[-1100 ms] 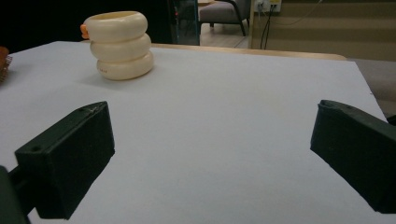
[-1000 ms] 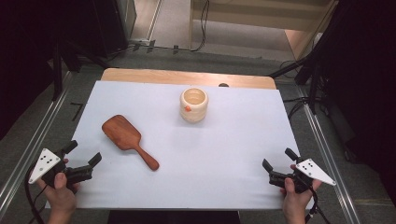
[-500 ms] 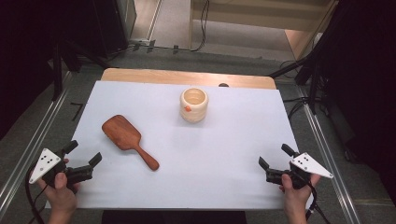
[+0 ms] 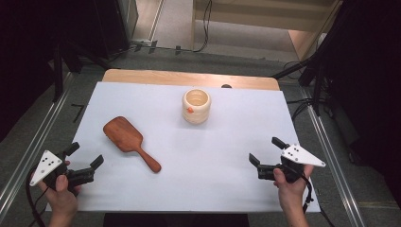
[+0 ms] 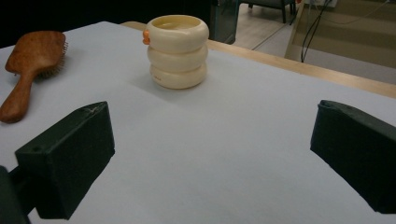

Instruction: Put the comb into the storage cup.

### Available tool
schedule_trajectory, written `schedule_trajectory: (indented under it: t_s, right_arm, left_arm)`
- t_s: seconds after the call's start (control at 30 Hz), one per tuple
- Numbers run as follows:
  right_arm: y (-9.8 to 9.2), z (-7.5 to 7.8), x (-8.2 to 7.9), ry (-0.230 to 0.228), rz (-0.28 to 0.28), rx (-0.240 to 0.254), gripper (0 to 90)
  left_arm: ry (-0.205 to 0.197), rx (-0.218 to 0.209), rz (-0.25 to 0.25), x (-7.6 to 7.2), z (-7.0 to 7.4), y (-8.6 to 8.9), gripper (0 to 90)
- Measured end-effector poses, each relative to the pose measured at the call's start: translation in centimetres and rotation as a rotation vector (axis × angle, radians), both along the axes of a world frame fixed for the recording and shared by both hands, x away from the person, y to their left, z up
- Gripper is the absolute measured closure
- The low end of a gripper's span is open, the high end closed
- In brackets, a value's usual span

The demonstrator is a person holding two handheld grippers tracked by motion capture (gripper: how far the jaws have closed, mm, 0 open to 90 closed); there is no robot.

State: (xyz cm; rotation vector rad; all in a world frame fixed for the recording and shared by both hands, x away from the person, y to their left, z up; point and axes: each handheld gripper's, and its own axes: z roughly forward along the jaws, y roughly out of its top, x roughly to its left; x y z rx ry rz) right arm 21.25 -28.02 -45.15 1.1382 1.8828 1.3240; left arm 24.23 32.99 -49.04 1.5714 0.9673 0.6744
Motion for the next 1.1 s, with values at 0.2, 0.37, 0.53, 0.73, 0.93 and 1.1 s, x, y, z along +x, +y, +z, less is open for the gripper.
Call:
schedule_trajectory:
  t_s: [0.2,0.37,0.53,0.73,0.93,1.1]
  right_arm:
    - [1.3,1.1,0.9,0.005,0.03,-0.014,0.0]
    - [2.6,1.8,1.6,0.015,0.055,-0.032,0.0]
    - [3.9,2.4,2.2,0.025,0.081,-0.042,0.0]
    - [5.5,3.0,3.0,0.029,0.114,-0.05,0.0]
    - [6.9,3.6,3.8,0.04,0.141,-0.063,0.0]
    - [8.3,4.0,4.4,0.052,0.167,-0.077,0.0]
  left_arm:
    - [-0.001,0.001,-0.001,0.0,0.0,0.0,0.0]
    - [-0.002,0.001,-0.002,0.0,0.0,0.0,0.0]
    - [-0.003,0.002,-0.002,0.0,0.0,0.0,0.0]
    - [-0.003,0.003,-0.004,0.0,0.0,0.0,0.0]
    - [-0.003,0.003,-0.006,0.0,0.0,0.0,0.0]
    - [-0.002,0.002,-0.005,0.0,0.0,0.0,0.0]
